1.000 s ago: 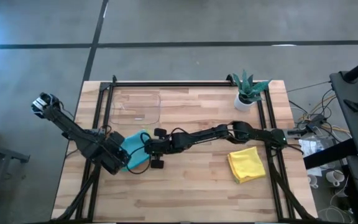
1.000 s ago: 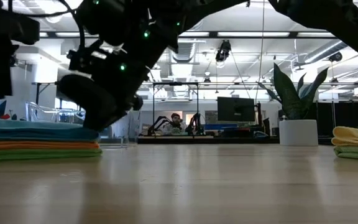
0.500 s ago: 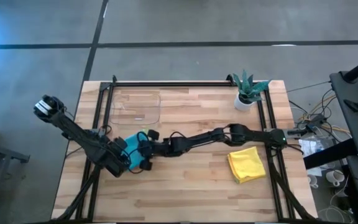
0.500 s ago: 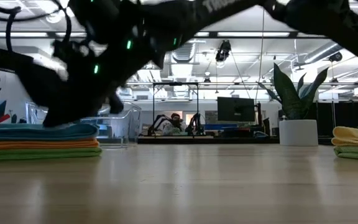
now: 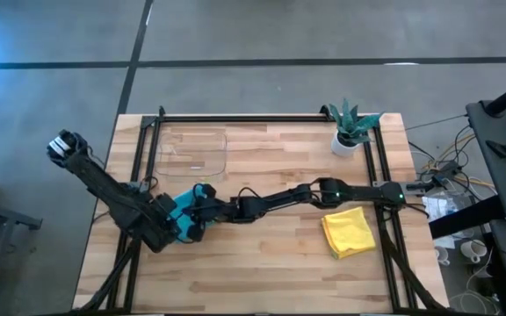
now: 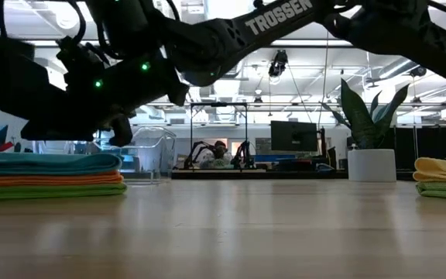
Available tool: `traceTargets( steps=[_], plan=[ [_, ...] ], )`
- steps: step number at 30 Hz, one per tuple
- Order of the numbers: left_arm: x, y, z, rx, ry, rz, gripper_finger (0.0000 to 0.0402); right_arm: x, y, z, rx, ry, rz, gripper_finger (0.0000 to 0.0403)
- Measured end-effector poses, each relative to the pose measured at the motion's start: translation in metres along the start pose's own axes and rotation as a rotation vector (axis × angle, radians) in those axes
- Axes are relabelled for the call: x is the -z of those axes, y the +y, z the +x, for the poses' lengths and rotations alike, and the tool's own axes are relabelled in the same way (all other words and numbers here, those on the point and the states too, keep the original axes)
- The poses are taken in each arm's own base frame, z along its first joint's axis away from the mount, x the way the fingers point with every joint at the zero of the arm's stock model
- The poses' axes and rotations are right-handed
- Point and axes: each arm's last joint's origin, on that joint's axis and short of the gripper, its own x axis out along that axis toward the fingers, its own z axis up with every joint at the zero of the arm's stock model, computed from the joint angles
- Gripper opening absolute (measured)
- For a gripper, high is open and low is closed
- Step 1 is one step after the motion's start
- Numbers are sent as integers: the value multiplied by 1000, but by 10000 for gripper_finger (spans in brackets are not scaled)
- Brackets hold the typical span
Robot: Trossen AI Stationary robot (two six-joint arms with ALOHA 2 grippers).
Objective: Fold microfiber towels
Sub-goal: Move the left stacked microfiber cloths to the center of the table
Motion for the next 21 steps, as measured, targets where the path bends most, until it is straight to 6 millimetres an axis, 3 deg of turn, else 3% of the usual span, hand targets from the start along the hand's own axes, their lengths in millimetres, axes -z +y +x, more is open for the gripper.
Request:
traceTargets(
  steps=[8,15,21],
  plan=[
    [-10,28,-26,159,-124,-24,206,-27,-3,-2,-1,31,-15,17],
    [-23,57,-49,363,-390,-92,206,-22,-3,-1,-56,34,-48,17],
    [-31,61,-62,519,-587,-69,206,-8,-7,4,-49,45,-62,17]
  ],
)
